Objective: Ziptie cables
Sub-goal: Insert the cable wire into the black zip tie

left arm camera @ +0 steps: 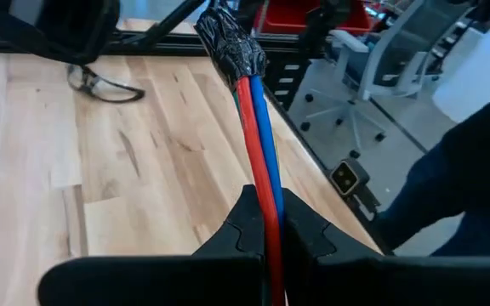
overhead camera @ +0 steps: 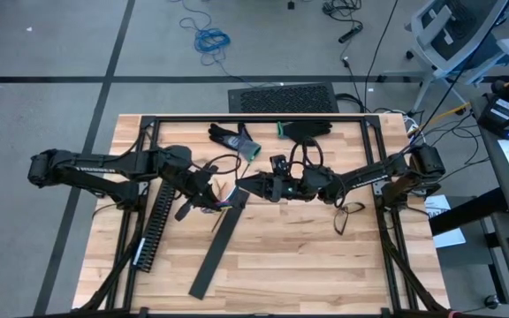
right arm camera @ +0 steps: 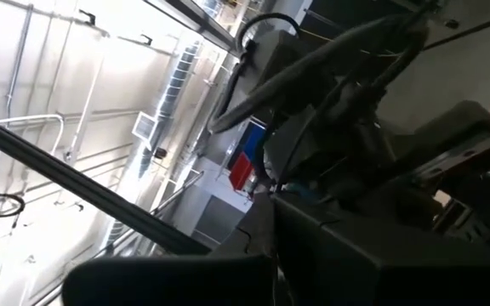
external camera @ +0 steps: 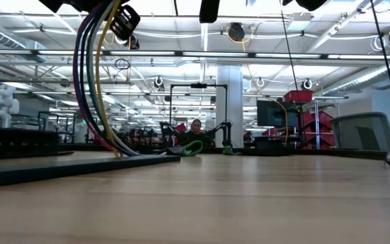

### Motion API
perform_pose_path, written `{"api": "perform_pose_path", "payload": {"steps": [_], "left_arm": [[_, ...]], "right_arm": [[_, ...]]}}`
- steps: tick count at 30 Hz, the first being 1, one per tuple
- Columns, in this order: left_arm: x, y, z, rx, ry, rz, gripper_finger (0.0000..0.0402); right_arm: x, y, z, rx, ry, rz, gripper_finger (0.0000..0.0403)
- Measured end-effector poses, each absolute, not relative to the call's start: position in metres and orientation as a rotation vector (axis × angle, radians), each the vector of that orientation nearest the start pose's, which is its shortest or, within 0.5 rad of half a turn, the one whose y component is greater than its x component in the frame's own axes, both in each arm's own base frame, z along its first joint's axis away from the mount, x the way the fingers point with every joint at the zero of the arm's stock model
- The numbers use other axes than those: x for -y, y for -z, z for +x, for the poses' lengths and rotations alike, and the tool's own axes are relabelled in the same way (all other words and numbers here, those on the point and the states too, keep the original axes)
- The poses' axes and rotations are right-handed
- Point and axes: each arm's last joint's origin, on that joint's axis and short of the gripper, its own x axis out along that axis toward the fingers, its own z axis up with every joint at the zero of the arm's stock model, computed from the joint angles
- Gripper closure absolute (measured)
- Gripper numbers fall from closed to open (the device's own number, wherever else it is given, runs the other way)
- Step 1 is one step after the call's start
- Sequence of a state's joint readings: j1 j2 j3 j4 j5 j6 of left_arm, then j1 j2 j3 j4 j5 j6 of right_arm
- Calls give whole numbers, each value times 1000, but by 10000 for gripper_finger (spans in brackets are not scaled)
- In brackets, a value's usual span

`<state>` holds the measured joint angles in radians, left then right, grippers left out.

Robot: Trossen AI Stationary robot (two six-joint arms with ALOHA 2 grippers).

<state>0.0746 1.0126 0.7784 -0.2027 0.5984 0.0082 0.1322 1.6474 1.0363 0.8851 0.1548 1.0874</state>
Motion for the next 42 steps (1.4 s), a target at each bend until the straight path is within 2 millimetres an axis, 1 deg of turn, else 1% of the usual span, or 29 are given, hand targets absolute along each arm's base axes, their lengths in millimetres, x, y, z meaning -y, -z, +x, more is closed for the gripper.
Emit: {"api": "perform_pose_path", "payload": {"steps": [2, 7, 10, 13, 16, 18, 20, 27, 29, 33, 38, 42], "left_arm": [[1, -293, 213, -404, 531, -137, 387], [3, -301, 198, -389, 564, -140, 387], [3, -308, 192, -340, 563, -121, 387], [3, -309, 193, -330, 560, -116, 387], [3, -309, 197, -320, 560, -113, 387], [3, -307, 198, -326, 560, -116, 387], [3, -307, 199, -327, 563, -116, 387], [3, -307, 199, -331, 564, -119, 387], [3, -307, 199, -335, 563, -128, 387], [3, -307, 199, -339, 568, -146, 387], [4, -308, 197, -331, 571, -143, 387], [4, -307, 194, -351, 571, -150, 387]], "right_arm": [[-44, -302, 365, 256, -133, 1117, 403], [-45, -301, 365, 247, -146, 1111, 403], [-45, -302, 365, 248, -147, 1111, 403], [-45, -302, 366, 272, -163, 1117, 403], [-46, -297, 370, 302, -188, 1134, 403], [-46, -293, 374, 316, -201, 1142, 403], [-47, -294, 380, 322, -223, 1147, 403], [-49, -308, 400, 347, -297, 1095, 403], [-49, -311, 402, 350, -303, 1083, 403], [-49, -306, 405, 296, -296, 1072, 403], [-48, -305, 406, 272, -306, 1052, 403], [-43, -307, 405, 279, -300, 1044, 403]]}}
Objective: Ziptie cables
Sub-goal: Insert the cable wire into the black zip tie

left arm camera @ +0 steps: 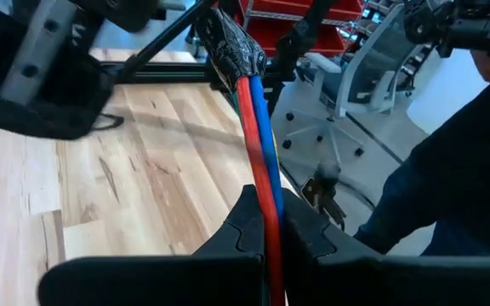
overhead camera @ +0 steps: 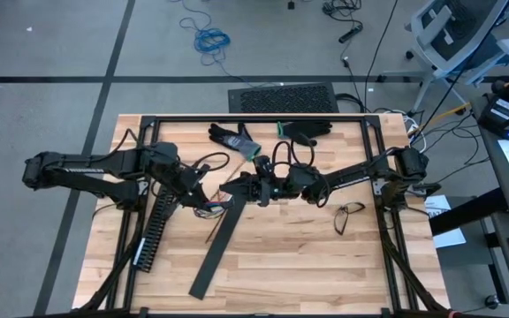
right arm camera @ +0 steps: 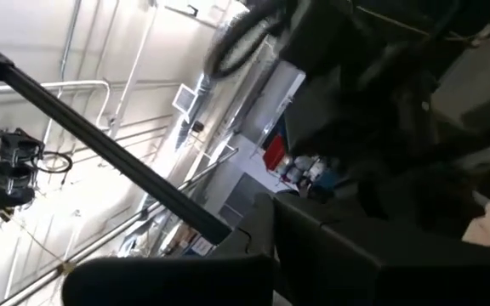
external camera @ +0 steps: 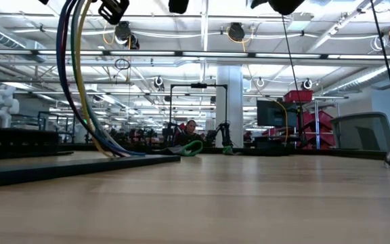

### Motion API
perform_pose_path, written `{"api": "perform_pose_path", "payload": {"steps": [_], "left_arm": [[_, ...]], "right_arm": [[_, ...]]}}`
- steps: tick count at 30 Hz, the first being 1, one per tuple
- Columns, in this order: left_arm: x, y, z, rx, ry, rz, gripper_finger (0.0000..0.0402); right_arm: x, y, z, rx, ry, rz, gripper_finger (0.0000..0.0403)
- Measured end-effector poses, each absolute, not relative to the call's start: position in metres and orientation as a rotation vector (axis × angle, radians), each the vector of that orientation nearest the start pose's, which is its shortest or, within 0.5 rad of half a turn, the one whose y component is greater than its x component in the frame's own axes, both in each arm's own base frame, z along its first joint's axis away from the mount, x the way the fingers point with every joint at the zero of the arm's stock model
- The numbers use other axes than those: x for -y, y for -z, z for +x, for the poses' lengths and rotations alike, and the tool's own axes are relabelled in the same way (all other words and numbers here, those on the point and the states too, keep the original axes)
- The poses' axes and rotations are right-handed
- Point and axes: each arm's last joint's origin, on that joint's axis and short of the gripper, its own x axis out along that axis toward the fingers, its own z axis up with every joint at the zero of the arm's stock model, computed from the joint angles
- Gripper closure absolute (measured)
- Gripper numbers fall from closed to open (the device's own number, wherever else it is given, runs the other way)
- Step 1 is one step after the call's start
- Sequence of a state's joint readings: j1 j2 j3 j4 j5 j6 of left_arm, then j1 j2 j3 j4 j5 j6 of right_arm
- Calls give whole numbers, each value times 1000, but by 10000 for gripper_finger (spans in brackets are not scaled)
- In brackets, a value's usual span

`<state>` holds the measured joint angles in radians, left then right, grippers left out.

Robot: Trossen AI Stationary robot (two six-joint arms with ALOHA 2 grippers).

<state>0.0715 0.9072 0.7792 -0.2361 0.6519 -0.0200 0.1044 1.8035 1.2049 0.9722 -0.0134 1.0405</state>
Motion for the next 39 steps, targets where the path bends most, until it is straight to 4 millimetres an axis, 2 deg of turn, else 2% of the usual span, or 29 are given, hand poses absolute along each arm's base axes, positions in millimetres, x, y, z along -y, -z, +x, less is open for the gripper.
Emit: {"api": "perform_pose_path", "payload": {"steps": [3, 6, 12, 18, 21, 25, 28, 31, 33, 36, 39], "left_arm": [[4, -306, 192, -370, 570, -157, 387], [4, -307, 191, -367, 570, -155, 387], [4, -305, 190, -390, 569, -164, 387], [4, -304, 190, -394, 569, -165, 387], [4, -304, 189, -398, 567, -174, 387], [4, -306, 180, -418, 554, -187, 387], [4, -307, 171, -430, 509, -161, 387], [3, -310, 165, -412, 459, -141, 387], [3, -313, 161, -393, 433, -130, 387], [3, -316, 156, -373, 417, -128, 387], [3, -317, 154, -369, 410, -146, 387]], "right_arm": [[-40, -317, 400, 288, -334, 1005, 403], [-34, -324, 395, 241, -297, 965, 403], [-25, -323, 387, 69, -189, 876, 403], [-10, -328, 371, -64, -76, 786, 403], [-4, -329, 352, -210, 61, 717, 403], [-6, -301, 329, -564, 259, 629, 403], [-13, -280, 331, -699, 291, 621, 403], [-18, -253, 350, -744, 294, 611, 403], [-18, -228, 369, -746, 295, 615, 403], [-11, -196, 397, -735, 283, 631, 398], [2, -175, 423, -790, 265, 552, 373]]}}
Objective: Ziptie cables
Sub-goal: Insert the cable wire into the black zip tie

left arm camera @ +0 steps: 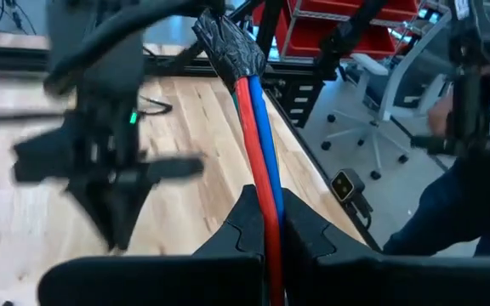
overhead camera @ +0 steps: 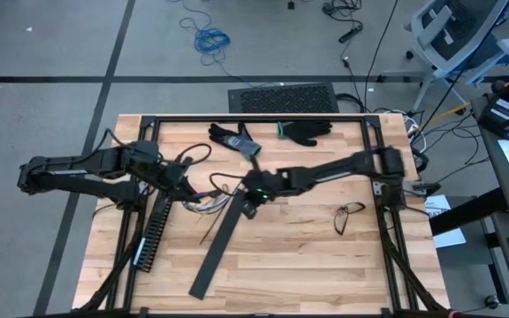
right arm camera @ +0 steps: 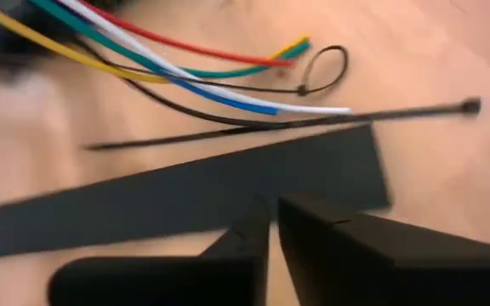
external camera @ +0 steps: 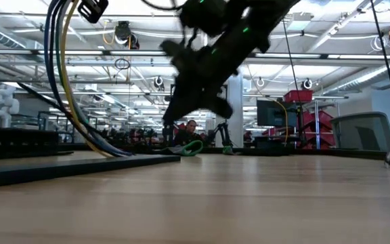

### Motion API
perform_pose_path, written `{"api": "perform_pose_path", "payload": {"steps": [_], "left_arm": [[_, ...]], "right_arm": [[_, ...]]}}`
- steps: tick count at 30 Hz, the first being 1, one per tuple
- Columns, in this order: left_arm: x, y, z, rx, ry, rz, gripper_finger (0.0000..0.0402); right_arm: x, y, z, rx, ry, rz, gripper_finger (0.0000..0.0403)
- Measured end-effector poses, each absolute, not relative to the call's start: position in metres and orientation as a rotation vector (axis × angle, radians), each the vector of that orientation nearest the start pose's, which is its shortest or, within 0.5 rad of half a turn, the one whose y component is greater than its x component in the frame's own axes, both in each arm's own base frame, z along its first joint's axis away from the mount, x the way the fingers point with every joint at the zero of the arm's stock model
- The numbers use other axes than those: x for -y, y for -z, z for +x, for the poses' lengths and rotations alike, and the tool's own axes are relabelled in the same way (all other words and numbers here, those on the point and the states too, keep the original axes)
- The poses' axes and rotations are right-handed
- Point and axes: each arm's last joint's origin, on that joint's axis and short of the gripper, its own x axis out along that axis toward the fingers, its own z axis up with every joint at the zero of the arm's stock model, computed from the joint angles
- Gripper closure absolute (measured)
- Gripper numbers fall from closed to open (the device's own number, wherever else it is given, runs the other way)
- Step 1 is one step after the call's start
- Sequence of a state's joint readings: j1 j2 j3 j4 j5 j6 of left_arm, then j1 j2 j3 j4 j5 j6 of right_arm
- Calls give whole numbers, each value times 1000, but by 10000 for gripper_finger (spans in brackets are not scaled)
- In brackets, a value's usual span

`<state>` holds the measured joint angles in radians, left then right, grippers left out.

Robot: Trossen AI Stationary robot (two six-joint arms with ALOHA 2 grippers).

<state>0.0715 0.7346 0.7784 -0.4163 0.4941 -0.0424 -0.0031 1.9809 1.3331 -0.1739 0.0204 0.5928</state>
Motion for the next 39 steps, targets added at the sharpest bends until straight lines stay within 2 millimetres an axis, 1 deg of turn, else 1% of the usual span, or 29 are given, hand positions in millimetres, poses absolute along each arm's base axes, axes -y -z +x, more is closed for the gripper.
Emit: {"api": "perform_pose_path", "payload": {"steps": [2, 6, 8, 10, 13, 16, 18, 22, 25, 28, 30, 34, 39], "left_arm": [[3, -317, 152, -377, 406, -148, 387], [2, -314, 151, -401, 391, -111, 387], [2, -314, 151, -403, 392, -101, 387], [2, -314, 151, -401, 392, -98, 387], [2, -314, 151, -392, 396, -73, 387], [2, -314, 151, -390, 398, -62, 387], [2, -314, 151, -389, 400, -53, 387], [2, -314, 151, -389, 400, -52, 387], [2, -314, 152, -389, 400, -51, 387], [2, -314, 152, -381, 400, -49, 384], [2, -314, 152, -382, 400, -50, 383], [2, -313, 155, -394, 397, -50, 388], [2, -310, 159, -413, 397, -57, 388]], "right_arm": [[8, -172, 438, -822, 232, 436, 351], [20, -178, 462, -879, 138, 158, 308], [26, -175, 469, -927, 101, 28, 293], [36, -169, 473, -972, 92, -35, 284], [54, -160, 475, -995, 104, -33, 280], [64, -161, 480, -918, 40, 19, 283], [61, -165, 484, -870, -9, 40, 284], [49, -166, 485, -858, -99, 66, 286], [40, -167, 488, -833, -114, 47, 286], [37, -171, 493, -770, -115, 37, 286], [37, -167, 494, -774, -111, 41, 286], [39, -145, 496, -821, -105, 66, 287], [39, -148, 500, -763, -102, 67, 287]]}}
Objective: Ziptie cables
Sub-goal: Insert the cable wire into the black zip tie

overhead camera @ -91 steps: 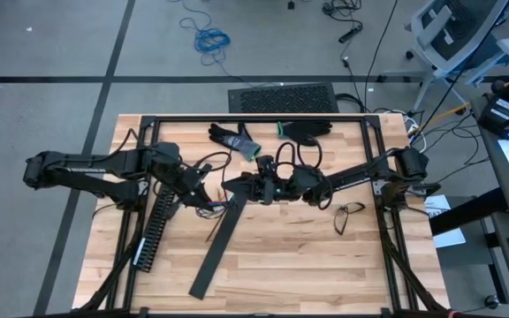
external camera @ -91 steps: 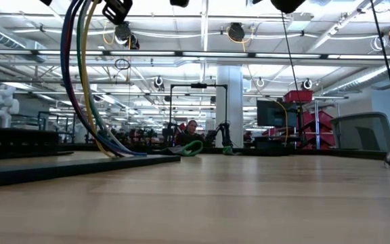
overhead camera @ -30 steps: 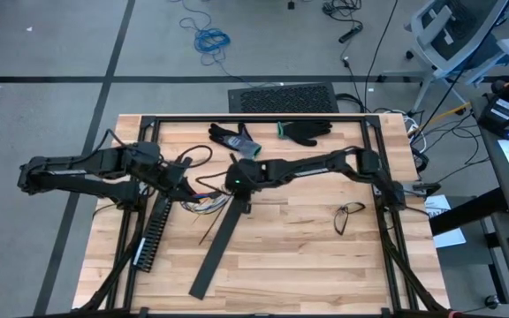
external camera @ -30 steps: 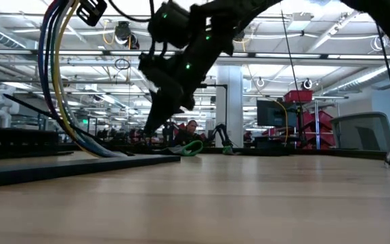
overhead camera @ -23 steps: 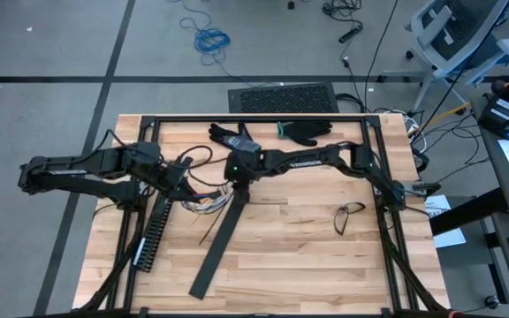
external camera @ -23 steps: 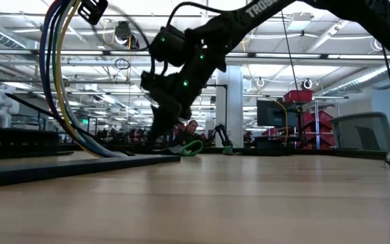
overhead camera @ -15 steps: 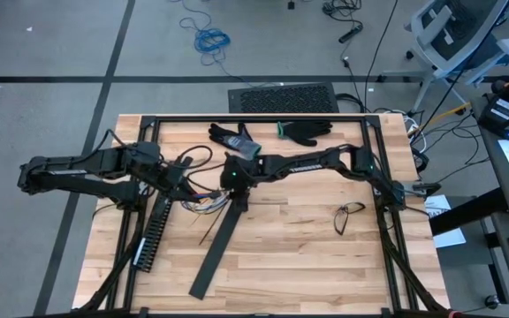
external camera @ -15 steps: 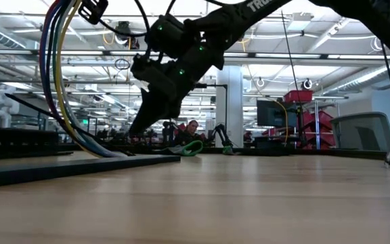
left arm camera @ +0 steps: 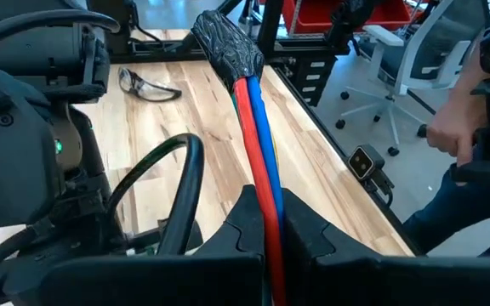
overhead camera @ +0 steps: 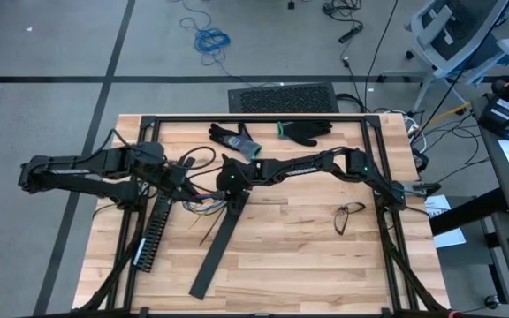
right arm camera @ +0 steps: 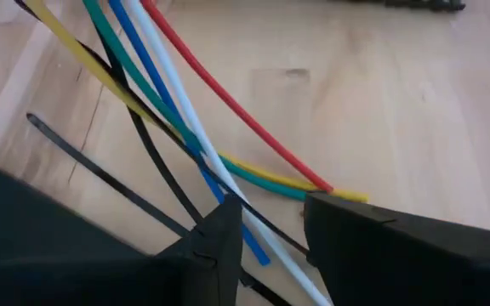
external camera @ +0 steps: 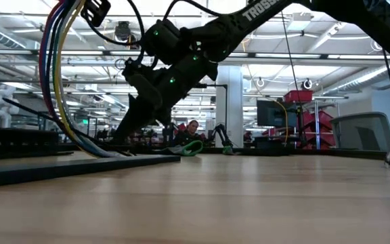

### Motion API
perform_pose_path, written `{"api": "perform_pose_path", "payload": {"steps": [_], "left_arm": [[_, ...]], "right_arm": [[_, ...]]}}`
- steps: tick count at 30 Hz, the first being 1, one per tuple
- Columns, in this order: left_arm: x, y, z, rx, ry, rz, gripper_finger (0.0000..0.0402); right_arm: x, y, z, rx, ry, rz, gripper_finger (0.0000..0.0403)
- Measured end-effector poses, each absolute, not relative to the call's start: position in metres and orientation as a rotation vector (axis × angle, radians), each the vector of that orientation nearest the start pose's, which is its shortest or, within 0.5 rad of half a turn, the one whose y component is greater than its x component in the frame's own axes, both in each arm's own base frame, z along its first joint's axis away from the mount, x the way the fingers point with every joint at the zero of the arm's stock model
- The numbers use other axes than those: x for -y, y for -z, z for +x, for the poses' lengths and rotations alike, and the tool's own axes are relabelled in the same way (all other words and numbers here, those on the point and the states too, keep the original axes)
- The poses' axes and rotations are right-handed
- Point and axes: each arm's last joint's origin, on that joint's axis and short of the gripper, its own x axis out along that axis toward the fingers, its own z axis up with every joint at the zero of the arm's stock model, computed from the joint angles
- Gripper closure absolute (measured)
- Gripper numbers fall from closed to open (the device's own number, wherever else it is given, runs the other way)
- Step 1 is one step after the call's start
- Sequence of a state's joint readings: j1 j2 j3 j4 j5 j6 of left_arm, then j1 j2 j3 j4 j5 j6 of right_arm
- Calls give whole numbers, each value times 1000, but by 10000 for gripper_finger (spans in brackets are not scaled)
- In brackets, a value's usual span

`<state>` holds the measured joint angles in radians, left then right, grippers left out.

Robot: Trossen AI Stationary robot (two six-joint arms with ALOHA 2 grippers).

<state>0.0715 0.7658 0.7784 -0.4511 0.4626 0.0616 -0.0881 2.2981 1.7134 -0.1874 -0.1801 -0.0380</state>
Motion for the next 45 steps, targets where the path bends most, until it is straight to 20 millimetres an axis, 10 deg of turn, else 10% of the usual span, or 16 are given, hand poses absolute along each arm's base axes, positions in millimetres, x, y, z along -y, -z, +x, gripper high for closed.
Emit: {"api": "perform_pose_path", "payload": {"steps": [17, 29, 45], "left_arm": [[1, -309, 165, -413, 401, -58, 388], [1, -308, 165, -415, 400, -61, 388], [0, -315, 133, -412, 277, -57, 388]], "right_arm": [[39, -116, 506, -786, -121, 52, 288], [43, -119, 504, -811, -32, 317, 402], [103, -225, 434, -1002, 179, 408, 403]]}}
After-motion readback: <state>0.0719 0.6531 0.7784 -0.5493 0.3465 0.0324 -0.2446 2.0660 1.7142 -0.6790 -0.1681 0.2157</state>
